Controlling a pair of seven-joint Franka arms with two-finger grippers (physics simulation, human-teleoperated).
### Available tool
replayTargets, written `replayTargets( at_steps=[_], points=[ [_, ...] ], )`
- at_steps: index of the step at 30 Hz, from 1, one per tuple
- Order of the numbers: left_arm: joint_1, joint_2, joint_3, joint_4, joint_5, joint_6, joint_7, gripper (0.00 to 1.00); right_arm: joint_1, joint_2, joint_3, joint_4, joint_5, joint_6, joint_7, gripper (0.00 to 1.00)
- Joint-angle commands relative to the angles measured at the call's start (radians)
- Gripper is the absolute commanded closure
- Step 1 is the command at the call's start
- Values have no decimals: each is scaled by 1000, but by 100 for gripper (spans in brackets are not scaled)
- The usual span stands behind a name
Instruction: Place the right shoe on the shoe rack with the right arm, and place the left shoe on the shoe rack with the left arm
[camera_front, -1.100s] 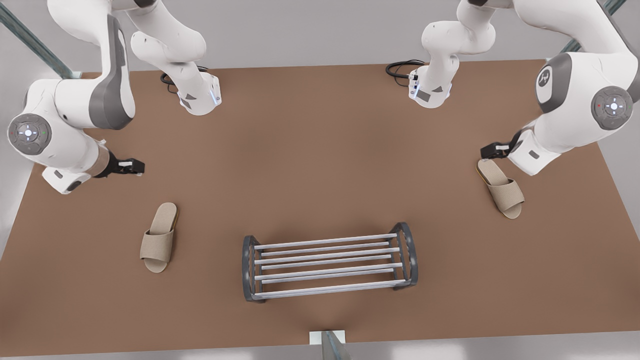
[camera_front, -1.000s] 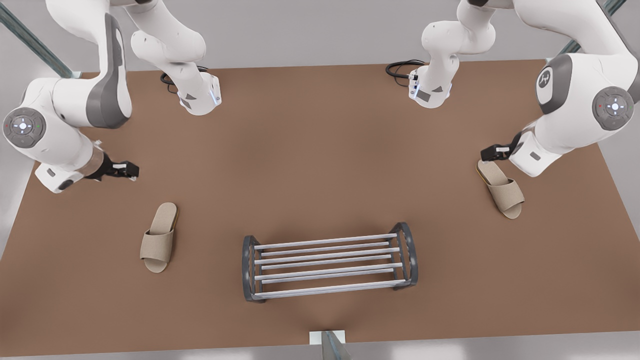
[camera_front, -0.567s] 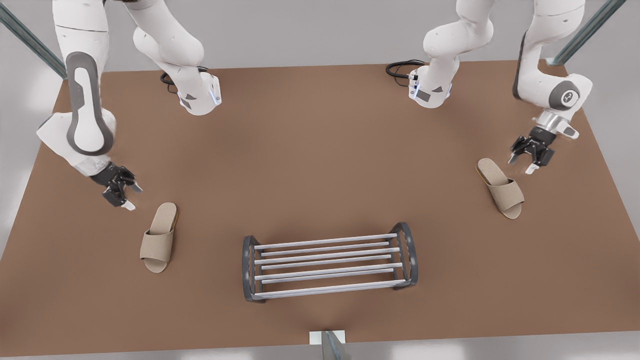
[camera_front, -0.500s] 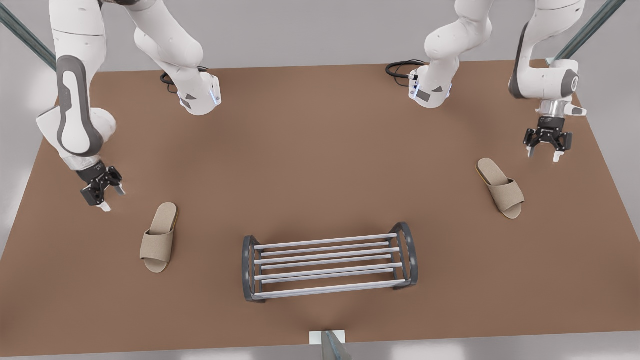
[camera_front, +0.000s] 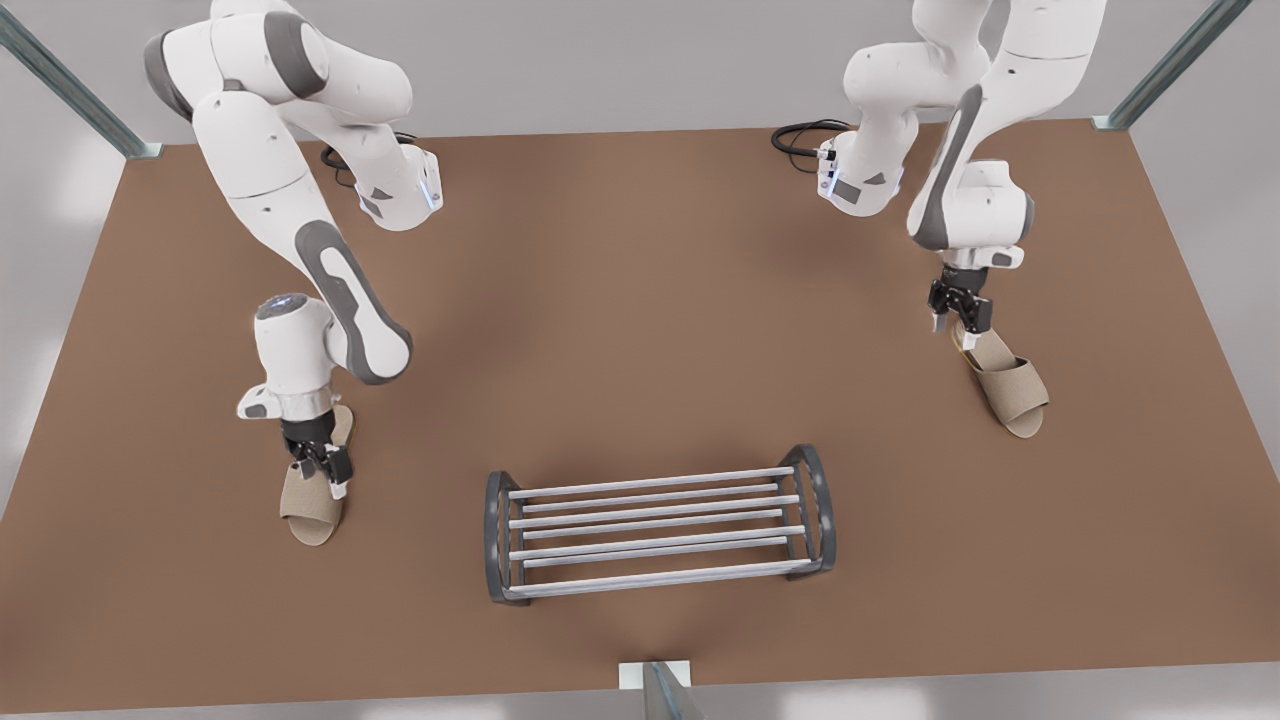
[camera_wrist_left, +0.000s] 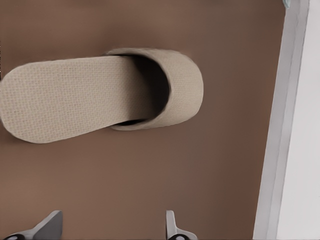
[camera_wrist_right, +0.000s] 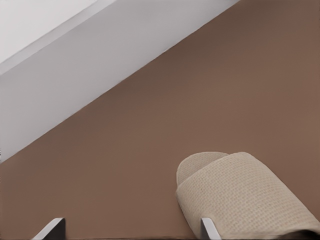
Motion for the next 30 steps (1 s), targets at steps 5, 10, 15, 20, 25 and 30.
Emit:
replayTargets(
  at_steps=[5, 10, 15, 20, 25, 30],
  points=[
    [-116, 17, 91, 8, -46, -187, 826, 0, -36, -93, 116, -18, 855, -114, -240, 0],
    [-96, 44, 91, 17, -77, -236, 826, 0, -42, -100, -71, -49, 1560, -490, -1040, 0],
    [-41, 94, 88, 53, -79, -275, 826, 0, -42, -85, -141, 24, 1561, -497, -1636, 0],
    [-12, 113, 87, 68, -83, -279, 823, 0, -50, -79, -253, -42, 1708, -809, -2343, 3],
    [74, 164, 78, 135, -88, -267, 809, 0, -47, -40, -253, -42, 1824, -968, -2474, 2],
    [109, 176, 27, 151, -99, -218, 457, 0, -68, -28, -255, -41, 1830, -1007, -2497, 2]
  ],
)
